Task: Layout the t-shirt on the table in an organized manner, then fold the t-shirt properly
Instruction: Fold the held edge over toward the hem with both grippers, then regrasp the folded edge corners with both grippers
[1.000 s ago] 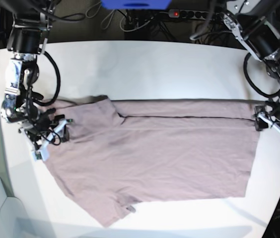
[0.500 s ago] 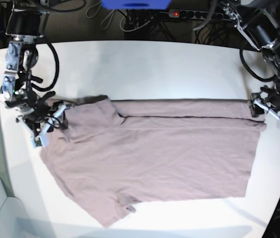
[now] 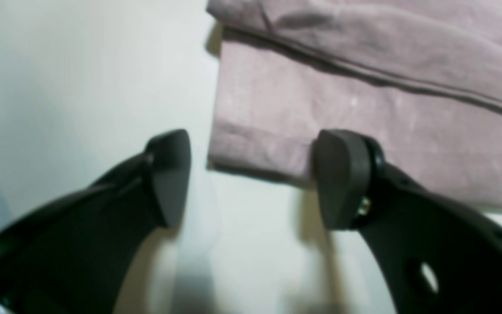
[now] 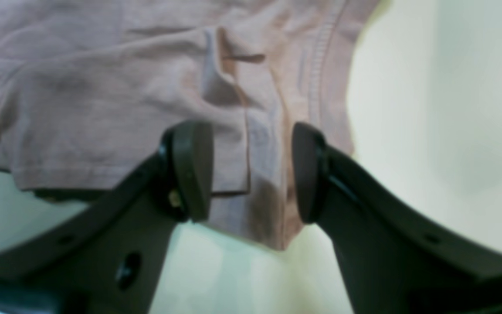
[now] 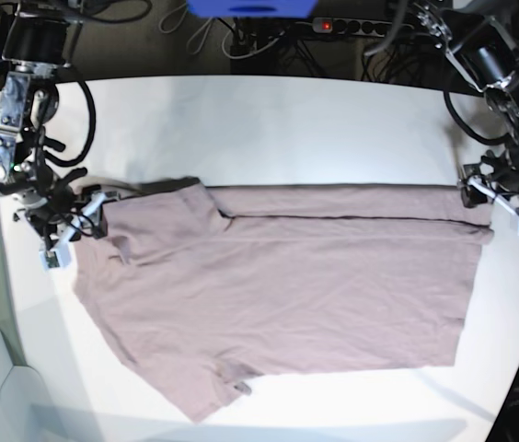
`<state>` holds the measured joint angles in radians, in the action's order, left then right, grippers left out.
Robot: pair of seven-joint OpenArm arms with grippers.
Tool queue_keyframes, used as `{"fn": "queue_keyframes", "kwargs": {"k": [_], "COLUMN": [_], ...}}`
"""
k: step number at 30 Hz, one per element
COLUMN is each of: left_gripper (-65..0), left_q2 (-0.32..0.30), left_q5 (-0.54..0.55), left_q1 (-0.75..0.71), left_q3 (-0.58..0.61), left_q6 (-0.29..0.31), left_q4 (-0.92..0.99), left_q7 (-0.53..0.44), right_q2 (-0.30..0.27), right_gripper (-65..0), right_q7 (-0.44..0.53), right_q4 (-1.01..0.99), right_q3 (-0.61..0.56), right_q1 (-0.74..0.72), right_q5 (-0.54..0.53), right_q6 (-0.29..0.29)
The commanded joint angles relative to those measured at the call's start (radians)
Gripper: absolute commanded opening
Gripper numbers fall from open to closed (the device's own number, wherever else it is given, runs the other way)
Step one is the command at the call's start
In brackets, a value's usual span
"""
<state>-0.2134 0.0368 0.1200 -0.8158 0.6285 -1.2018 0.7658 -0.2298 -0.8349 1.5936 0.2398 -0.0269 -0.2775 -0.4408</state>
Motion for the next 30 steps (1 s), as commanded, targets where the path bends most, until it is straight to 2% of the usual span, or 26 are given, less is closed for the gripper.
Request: {"fn": "queue_keyframes", "kwargs": {"k": [1,5,6,8,13,14,18,21,30], "left_gripper": [-21.9,-22.4,-24.5,-33.9,-62.8,-65.0,-64.7,-64.9,-64.9], "left_q2": [-0.017,-0.017,-0.017,-0.017,-0.017,-0.017,-0.017,-0.017,-0.017], "left_q5": [0.013,0.012,0.012,0.013,0.018,0.018,0.018,0.018,0.018], "left_q1": [0.019,0.019,0.017,0.017,0.016,0.016,0.016,0.014,0.013], "left_q3": [-0.001,-0.001,-0.001,-0.001,-0.001,-0.001,-0.001,-0.001,-0.001], "left_q6": [-0.003,-0.003,-0.003,-0.003,-0.003,-0.003,-0.003,-0.003,-0.003], "left_q4": [-0.017,-0.016,-0.016,-0.016,-0.016,-0.016,-0.016,-0.016,-0.016], "left_q7": [-0.019,-0.019,-0.019,-0.019,-0.019,-0.019,-0.019,-0.018,-0.018], "right_q2": [-0.010,-0.012,-0.013,-0.018,-0.033,-0.035,-0.038,-0.061,-0.062], "right_gripper": [-34.8,-34.8,-34.8,-34.8,-34.8,-34.8,-34.8,-34.7,-34.8], "right_q7": [0.024,0.024,0.024,0.024,0.024,0.024,0.024,0.029,0.033], "right_q4": [0.018,0.023,0.023,0.021,0.023,0.023,0.023,0.040,0.073], "right_q3": [0.007,0.023,0.030,0.030,0.030,0.030,0.030,0.026,0.025], "right_q1": [-0.014,0.002,0.005,0.008,0.049,0.060,0.088,0.115,0.153], "right_q5": [-0.013,-0.013,-0.013,-0.013,-0.013,-0.013,-0.015,-0.015,-0.015], "right_q6": [0.000,-0.003,-0.003,-0.003,-0.003,-0.003,-0.005,-0.005,-0.005]}}
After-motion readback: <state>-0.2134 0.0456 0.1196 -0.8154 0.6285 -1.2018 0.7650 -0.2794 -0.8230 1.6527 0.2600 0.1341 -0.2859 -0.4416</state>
